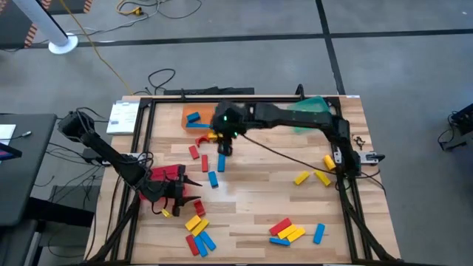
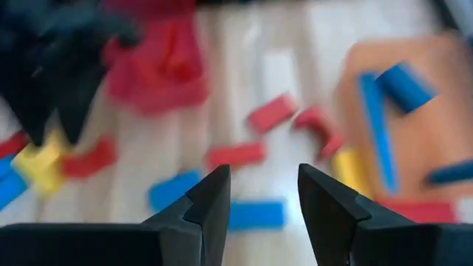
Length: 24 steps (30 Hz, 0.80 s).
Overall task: Sort blocks
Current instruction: Put the yellow block into the green bin
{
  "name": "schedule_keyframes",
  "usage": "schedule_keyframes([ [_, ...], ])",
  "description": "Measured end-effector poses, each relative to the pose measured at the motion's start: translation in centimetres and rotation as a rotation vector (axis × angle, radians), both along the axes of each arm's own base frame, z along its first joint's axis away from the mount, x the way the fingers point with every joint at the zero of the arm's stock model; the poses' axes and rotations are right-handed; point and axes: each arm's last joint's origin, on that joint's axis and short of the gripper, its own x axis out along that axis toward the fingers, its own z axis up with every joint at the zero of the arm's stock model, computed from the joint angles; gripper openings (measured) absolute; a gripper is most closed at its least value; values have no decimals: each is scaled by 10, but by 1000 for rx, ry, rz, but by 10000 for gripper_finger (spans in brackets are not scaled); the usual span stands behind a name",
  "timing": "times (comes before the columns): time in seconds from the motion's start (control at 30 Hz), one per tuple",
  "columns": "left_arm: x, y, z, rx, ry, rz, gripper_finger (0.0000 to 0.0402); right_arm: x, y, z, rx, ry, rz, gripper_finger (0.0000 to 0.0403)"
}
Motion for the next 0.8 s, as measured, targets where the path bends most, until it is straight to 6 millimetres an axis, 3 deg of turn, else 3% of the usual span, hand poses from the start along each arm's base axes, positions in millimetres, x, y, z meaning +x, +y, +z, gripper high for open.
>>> schedule_keyframes([
  [0.2,0,0,0,13,3,-4,194,-21,53,-10,45,267,63,173],
  [0.43,0,0,0,27,3,-9,194,-50,107,-34,-28,599,58,173],
  [0.8,0,0,0,50,1,-17,194,-84,195,-58,-63,752,138,172],
])
